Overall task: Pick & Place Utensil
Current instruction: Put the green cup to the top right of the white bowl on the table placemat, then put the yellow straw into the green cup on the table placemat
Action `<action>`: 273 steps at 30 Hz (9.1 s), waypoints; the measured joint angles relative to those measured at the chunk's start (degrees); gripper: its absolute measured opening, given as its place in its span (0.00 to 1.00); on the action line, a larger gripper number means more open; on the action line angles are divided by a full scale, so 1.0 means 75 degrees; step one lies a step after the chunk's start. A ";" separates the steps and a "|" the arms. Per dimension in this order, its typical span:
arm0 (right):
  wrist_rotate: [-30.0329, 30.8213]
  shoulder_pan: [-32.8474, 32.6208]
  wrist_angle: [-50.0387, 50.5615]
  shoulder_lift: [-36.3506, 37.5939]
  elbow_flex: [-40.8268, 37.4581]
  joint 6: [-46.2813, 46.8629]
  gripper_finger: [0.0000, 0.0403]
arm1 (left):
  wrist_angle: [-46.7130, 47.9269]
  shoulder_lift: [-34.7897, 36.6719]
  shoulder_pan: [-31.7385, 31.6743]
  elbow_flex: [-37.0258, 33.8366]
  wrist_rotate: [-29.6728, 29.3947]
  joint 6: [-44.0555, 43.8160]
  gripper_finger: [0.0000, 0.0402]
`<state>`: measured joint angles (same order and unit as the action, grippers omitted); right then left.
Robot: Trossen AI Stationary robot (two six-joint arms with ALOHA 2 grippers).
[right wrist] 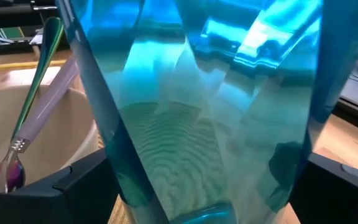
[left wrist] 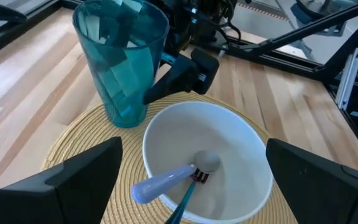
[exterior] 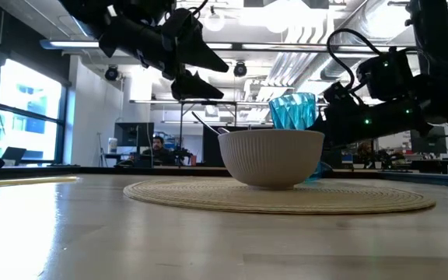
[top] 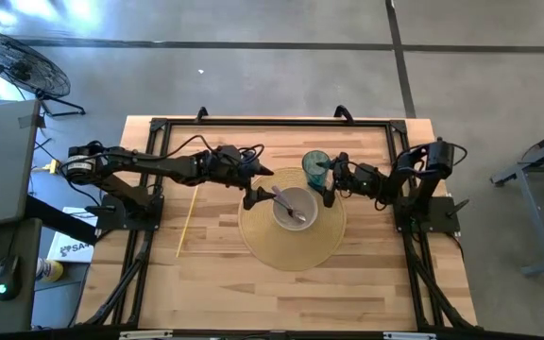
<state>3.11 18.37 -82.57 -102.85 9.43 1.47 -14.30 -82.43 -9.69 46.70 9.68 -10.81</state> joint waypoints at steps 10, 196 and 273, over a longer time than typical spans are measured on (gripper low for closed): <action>0.0117 0.0003 0.0542 0.0023 -0.0035 -0.0039 0.99 | 0.0388 0.0000 -0.0003 0.0000 -0.0026 -0.0003 0.98; 0.0505 -0.1004 0.9667 0.8923 0.0807 0.0579 0.99 | 0.5558 0.1678 0.1121 0.1988 -0.3824 -0.2297 0.00; 0.0450 -0.2702 0.7263 0.4403 0.4803 0.0633 0.02 | -0.0703 0.0015 0.1594 0.2559 -0.2202 0.0207 0.11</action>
<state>6.48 -1.89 -28.10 -69.82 45.45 6.22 -19.57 -82.32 2.26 65.89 -6.83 -9.26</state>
